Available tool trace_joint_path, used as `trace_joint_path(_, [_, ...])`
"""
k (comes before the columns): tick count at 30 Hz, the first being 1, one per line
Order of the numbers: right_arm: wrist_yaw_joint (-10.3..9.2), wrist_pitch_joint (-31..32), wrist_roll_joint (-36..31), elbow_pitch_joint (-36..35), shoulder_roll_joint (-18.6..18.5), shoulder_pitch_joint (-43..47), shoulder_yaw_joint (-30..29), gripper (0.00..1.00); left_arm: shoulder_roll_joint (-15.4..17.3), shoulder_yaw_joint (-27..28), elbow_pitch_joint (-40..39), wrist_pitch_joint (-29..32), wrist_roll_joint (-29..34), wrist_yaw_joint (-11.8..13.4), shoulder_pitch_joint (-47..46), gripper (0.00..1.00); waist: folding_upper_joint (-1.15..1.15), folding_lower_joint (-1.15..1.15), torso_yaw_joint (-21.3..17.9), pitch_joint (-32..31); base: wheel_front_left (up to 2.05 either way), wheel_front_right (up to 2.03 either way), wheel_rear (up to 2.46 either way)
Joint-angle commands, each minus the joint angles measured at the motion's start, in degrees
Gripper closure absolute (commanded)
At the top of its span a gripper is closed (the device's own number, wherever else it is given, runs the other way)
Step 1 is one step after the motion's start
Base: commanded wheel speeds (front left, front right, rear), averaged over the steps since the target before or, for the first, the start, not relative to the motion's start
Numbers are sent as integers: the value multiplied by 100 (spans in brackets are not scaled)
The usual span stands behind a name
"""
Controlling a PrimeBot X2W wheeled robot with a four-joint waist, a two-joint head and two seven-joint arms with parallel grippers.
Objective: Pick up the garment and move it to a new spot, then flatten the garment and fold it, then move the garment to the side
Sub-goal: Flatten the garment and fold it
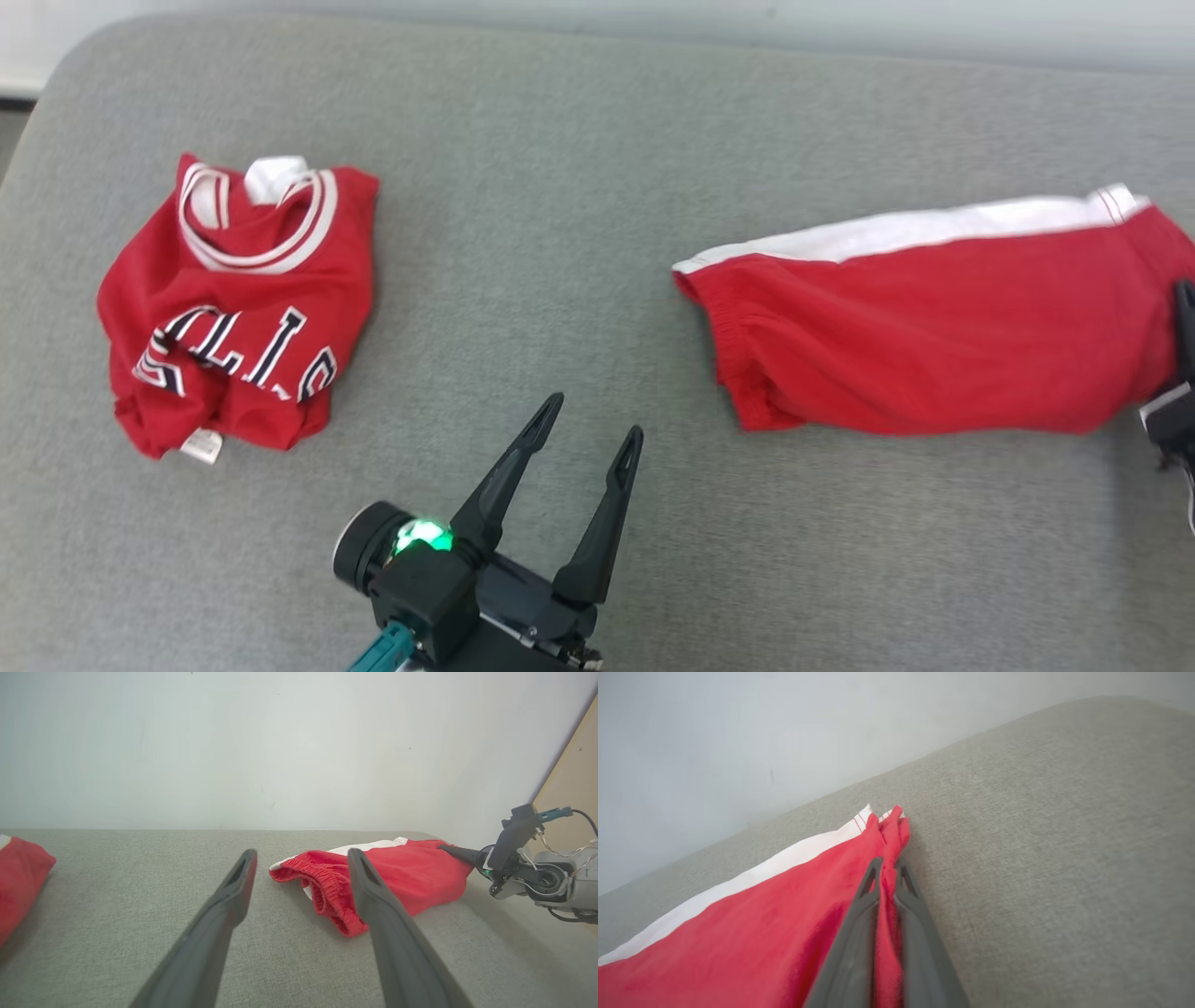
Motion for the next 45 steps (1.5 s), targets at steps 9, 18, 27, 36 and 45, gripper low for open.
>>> trace_joint_path(9, [-13, -50, 96, 125, -140, 509, -46, 100, 123, -47, 168, -14, -41, 7, 245, 0, 0, 1, -500, -380, 0, 0, 0])
trace_joint_path(18, [-13, -97, -316, -299, -42, 206, 226, 100, 91, -158, 443, -14, -162, 7, 269, 0, 0, 1, -557, -677, 0, 0, 0])
trace_joint_path(27, [-13, 81, -822, -1271, 75, -21, 721, 100, 24, -207, 557, -14, -260, 6, 366, 0, 0, 1, -460, -935, 0, 0, 0])
trace_joint_path(36, [-13, 501, -1229, -2015, 678, 164, 1192, 100, -29, -245, 613, -14, -307, 7, 432, 0, 0, 1, -262, -1030, 0, 0, 0])
trace_joint_path(45, [-13, 723, -1611, -1723, 1330, 280, 1577, 100, -67, -298, 619, -14, -306, 7, 362, 0, 0, 1, -75, -1019, 0, 0, 0])
